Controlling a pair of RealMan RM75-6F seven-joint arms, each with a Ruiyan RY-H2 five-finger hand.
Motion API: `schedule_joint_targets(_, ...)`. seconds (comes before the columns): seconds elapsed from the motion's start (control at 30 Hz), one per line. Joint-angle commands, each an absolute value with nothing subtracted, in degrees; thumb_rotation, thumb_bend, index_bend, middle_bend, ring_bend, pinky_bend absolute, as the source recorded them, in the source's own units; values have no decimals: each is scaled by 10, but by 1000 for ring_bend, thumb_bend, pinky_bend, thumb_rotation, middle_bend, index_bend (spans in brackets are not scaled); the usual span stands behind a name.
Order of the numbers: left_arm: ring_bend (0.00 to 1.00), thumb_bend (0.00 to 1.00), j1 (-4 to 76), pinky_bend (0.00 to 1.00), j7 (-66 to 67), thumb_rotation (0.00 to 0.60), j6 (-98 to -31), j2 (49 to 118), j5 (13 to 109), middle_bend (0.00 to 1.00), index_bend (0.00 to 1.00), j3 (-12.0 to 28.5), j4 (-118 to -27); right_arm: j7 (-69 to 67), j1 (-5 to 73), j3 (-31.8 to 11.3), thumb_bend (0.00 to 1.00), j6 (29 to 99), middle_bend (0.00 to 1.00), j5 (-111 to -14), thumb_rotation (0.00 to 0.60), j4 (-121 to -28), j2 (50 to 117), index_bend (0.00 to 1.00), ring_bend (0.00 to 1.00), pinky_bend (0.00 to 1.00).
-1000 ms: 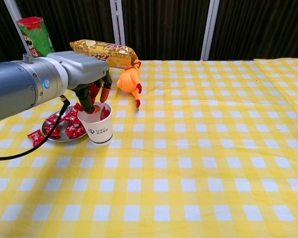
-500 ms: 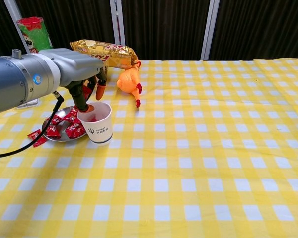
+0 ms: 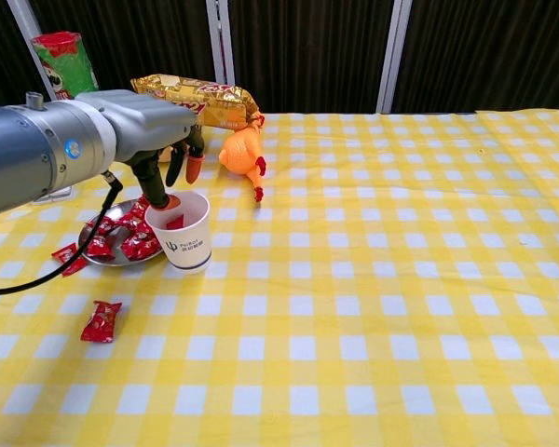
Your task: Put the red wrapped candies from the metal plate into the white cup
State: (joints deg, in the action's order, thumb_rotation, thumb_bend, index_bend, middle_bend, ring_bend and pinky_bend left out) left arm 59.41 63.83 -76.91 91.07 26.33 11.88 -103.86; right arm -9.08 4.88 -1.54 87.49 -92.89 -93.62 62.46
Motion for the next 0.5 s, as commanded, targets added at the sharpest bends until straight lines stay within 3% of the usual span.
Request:
schedule_joint_targets(0.03, 919, 354, 594, 938, 636, 600, -770, 910, 265, 445, 397, 119, -1039, -91, 49, -15, 385, 875, 0, -929, 600, -936, 624, 0, 0, 0)
schedule_joint_targets(0.3, 918, 310, 585, 938, 619, 600, -777, 897, 277, 411, 332, 119, -1053, -90, 49, -15, 386, 874, 0, -929, 600, -935, 625, 0, 0, 0)
schedule_joint_targets(0.5, 917, 272, 542, 938, 566, 600, -804, 855, 325, 317, 277, 100, -1087, -91, 49, -15, 386, 875, 0, -928, 600, -935, 624, 0, 0, 0)
